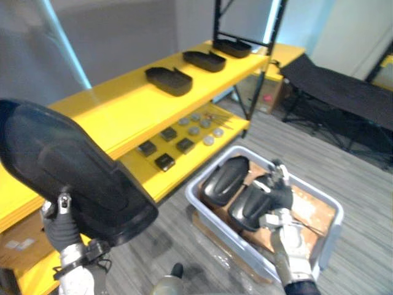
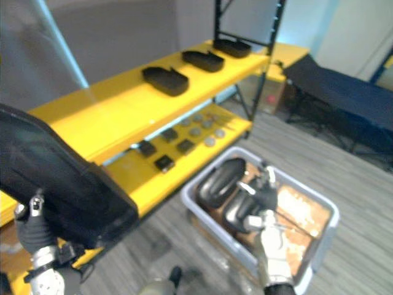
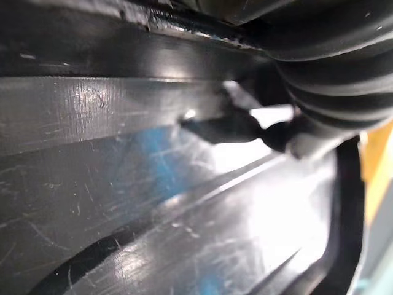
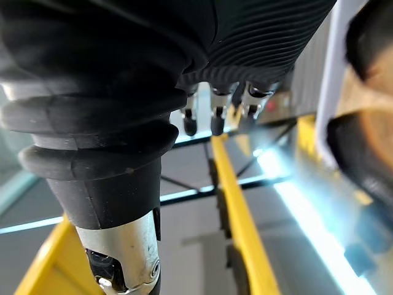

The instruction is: Walk over and take plastic housings, then place them on the shelf

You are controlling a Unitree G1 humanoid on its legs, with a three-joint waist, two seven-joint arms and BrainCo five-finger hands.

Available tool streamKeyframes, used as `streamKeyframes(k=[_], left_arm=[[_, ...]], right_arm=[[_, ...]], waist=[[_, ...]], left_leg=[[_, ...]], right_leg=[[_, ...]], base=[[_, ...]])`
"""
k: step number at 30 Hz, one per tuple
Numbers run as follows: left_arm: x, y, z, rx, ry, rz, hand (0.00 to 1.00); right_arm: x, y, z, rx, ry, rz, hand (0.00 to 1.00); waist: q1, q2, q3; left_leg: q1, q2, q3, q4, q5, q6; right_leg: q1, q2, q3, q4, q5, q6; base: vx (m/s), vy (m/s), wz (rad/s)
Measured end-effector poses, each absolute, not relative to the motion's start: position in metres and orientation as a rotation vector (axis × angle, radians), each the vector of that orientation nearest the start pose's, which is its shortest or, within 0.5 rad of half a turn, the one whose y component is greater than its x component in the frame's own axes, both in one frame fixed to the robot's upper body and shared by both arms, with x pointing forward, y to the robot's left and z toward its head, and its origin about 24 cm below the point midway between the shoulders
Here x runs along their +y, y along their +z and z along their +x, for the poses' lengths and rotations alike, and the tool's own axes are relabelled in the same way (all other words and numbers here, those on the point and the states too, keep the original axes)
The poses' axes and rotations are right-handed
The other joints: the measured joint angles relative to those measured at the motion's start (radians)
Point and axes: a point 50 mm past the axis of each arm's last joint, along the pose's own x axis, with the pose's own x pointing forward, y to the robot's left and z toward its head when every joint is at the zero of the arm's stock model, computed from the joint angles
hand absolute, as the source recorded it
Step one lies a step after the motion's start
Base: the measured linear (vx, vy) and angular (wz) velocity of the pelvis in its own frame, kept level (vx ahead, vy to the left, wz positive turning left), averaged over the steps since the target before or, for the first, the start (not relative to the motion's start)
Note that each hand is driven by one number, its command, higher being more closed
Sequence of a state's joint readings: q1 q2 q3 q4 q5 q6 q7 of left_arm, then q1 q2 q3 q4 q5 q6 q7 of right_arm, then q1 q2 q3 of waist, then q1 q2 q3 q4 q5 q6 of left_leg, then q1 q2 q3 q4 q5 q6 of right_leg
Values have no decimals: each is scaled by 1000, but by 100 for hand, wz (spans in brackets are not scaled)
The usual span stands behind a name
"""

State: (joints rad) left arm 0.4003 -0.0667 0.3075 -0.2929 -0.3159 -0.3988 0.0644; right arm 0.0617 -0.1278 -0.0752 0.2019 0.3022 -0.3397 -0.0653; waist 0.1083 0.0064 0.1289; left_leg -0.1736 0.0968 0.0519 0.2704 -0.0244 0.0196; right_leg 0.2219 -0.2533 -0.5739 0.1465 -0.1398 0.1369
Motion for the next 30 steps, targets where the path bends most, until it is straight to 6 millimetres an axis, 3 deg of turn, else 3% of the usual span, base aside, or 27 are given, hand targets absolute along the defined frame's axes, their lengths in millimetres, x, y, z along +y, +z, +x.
streamKeyframes(k=[1, 2, 3, 4, 7, 9, 11, 14, 18, 22, 30], left_arm=[[241, 65, 146, -347, 530, -185, 100], [239, 65, 148, -348, 520, -189, 100], [236, 64, 149, -344, 503, -197, 100], [233, 65, 152, -347, 484, -198, 100], [229, 67, 160, -341, 436, -200, 100], [225, 66, 163, -328, 411, -209, 100], [222, 66, 166, -322, 384, -212, 100], [220, 66, 168, -310, 358, -211, 100], [213, 66, 172, -308, 354, -233, 100], [205, 65, 176, -288, 339, -255, 100], [224, 68, 172, -299, 412, -176, 100]], right_arm=[[-216, 17, 226, -95, -253, 152, 0], [-220, 18, 222, -100, -269, 155, 0], [-227, 19, 215, -108, -291, 173, 0], [-227, 18, 212, -113, -304, 201, 0], [-217, 4, 200, -70, -337, 273, 0], [-215, 1, 195, -56, -344, 274, 0], [-215, 0, 194, -55, -345, 281, 0], [-209, -1, 191, -46, -311, 284, 0], [-202, 1, 187, -51, -243, 277, 0], [-198, 5, 189, -77, -183, 250, 0], [-178, 27, 217, -209, -72, 203, 0]], waist=[[-17, 5, -3], [-25, 15, -5], [-44, 30, -17], [-72, 22, -19], [-95, -29, -2], [-100, -35, -5], [-101, -35, -4], [-99, -12, 16], [-100, 3, 18], [-93, -4, 51], [-39, -18, 63]], left_leg=[[-19, 23, 37, 136, -43, 23], [-20, 34, 52, 156, -58, 16], [-17, 28, 51, 141, -90, -36], [-1, 7, 51, 86, -112, -80], [40, -52, 82, -50, -60, -75], [55, -60, 108, -106, -21, -74], [52, -78, 100, -146, 13, -68], [71, -81, 95, -215, 53, -73], [96, -80, 75, -319, 112, -74], [104, -84, 23, -356, 141, -67], [102, -137, -67, -356, 164, -49]], right_leg=[[-13, -25, 10, 35, -8, 11], [-15, -27, 20, 56, -11, 15], [-31, -35, 36, 82, -18, 15], [-48, -52, 54, 89, -26, 5], [-44, -81, 69, 34, -12, -4], [-41, -73, 85, -5, -5, -14], [-46, -77, 82, -19, 38, -6], [-46, -73, 77, -20, 71, 20], [-43, -54, 46, -21, 78, 21], [-10, -50, -23, 9, 78, 21], [7, -94, -72, 98, 85, 12]], base=[[-32, 148, -13], [-17, 154, -3], [-36, 252, 8], [-46, 234, 8], [-81, 170, 12], [-13, 39, 29], [7, 38, 27], [13, 2, 13], [16, -27, 28], [37, -36, 55], [103, -10, 39]])
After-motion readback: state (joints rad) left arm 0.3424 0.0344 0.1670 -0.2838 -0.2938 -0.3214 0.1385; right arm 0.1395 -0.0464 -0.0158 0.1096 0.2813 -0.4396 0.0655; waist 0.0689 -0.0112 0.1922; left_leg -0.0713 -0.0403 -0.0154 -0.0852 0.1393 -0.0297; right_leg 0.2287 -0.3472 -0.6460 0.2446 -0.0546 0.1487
